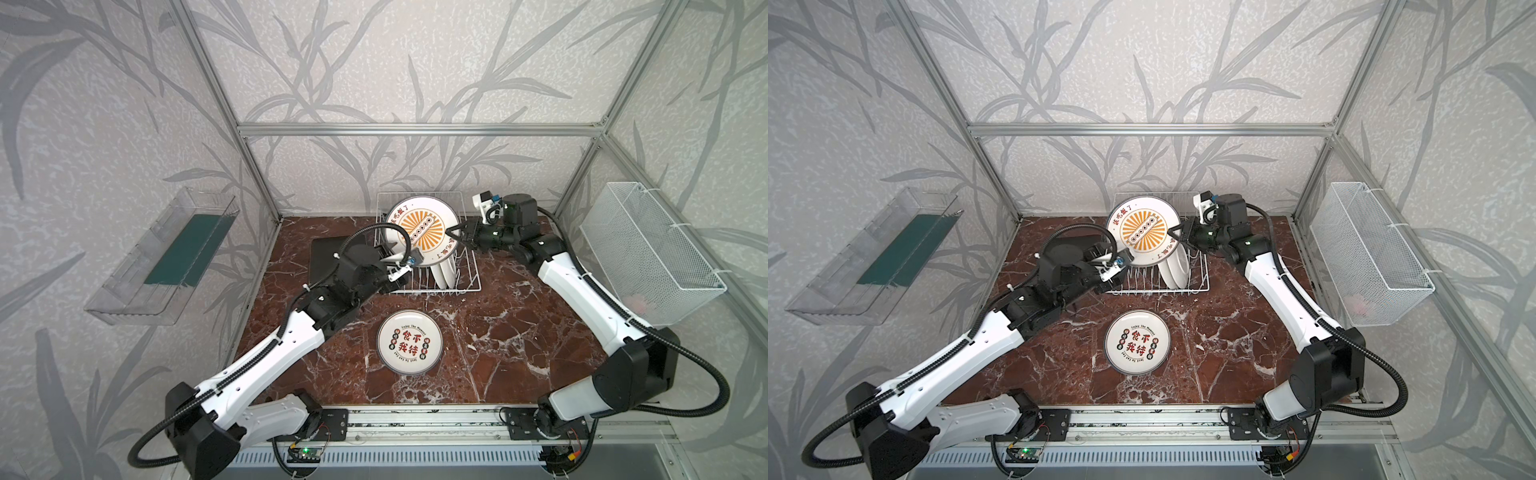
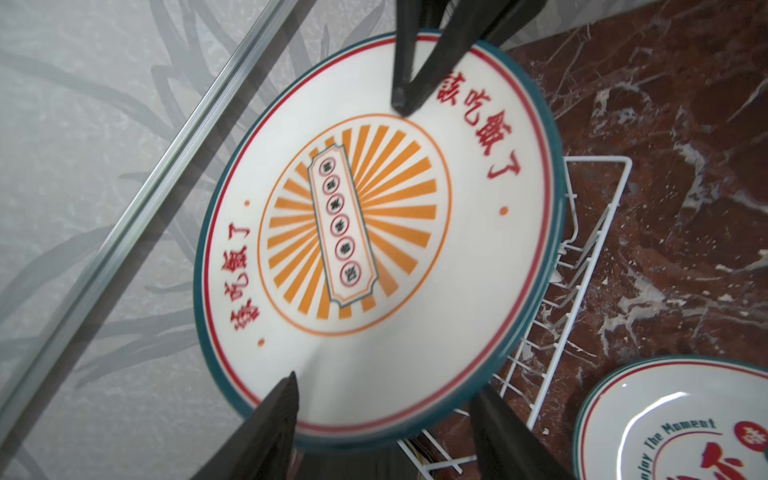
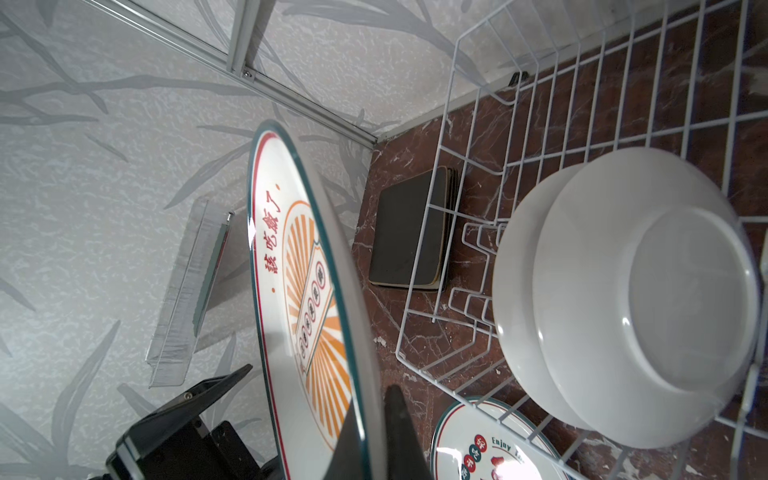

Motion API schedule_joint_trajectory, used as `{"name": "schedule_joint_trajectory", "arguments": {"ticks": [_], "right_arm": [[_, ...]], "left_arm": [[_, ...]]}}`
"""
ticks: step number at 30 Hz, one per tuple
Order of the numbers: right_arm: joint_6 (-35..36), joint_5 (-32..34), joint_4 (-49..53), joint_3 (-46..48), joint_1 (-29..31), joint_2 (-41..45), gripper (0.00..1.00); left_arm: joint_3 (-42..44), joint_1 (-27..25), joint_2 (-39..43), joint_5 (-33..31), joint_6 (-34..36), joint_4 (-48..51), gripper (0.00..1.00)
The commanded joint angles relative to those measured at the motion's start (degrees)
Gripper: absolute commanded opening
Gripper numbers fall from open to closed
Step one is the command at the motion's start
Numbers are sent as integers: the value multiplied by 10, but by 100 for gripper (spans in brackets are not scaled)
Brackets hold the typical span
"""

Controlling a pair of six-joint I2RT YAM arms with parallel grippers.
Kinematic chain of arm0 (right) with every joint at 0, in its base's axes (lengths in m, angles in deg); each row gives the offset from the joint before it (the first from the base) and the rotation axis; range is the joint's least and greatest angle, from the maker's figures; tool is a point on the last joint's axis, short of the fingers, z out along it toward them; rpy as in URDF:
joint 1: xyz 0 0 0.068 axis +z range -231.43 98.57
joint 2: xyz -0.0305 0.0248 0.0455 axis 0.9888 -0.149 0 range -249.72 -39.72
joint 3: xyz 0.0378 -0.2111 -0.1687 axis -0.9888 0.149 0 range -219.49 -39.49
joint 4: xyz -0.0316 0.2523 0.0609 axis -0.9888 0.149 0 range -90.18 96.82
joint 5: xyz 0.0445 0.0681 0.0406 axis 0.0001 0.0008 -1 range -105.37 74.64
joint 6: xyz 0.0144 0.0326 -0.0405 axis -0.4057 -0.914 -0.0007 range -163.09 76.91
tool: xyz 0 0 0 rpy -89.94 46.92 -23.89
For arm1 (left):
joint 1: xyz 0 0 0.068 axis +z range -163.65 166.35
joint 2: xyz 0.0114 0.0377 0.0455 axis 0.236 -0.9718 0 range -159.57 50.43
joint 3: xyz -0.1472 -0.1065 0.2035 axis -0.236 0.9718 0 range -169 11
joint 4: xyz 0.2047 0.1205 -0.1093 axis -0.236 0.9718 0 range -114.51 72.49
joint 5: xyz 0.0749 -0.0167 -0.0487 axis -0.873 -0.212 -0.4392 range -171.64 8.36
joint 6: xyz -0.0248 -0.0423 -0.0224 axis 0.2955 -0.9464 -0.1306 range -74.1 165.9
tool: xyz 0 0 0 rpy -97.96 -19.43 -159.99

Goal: Unload the plates from the dish rack

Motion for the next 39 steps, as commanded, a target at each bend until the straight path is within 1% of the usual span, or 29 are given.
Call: {"name": "schedule_joint_trajectory", "arguments": {"ticks": [1,3,6,7,10,12,15,19,24,26,28,31,36,39], "right_arm": [[18,-13,-35,8,-8,31,0],[25,-13,-38,14,-11,35,0],[35,-16,-50,27,-11,42,0],[39,-20,-57,33,-11,44,0],[52,-26,-74,50,-11,52,0],[61,-27,-82,60,-11,56,0],[68,-30,-100,74,-11,61,0],[63,-36,-129,88,-11,59,0],[62,-50,-145,94,-11,46,0],[63,-57,-154,98,-11,41,0],[64,-57,-164,103,-11,38,0],[64,-63,-176,106,-11,32,0],[68,-67,-167,109,-11,28,0],[68,-72,-160,108,-11,26,0]], "left_arm": [[3,68,44,148,-229,-46,67],[7,110,52,199,-305,-61,68],[1,161,46,273,-393,-59,73],[-1,178,36,303,-423,-62,73],[-12,202,-4,382,-491,-70,74],[-25,207,-41,420,-522,-71,74],[-56,208,-101,449,-567,-65,77],[-94,208,-158,489,-594,-63,78],[-108,206,-191,529,-613,-80,75],[-111,206,-198,540,-617,-76,69],[-118,206,-206,546,-611,-56,58],[-117,206,-208,548,-604,-42,45],[-111,206,-197,541,-626,-54,33],[-113,205,-190,534,-633,-50,17]]}}
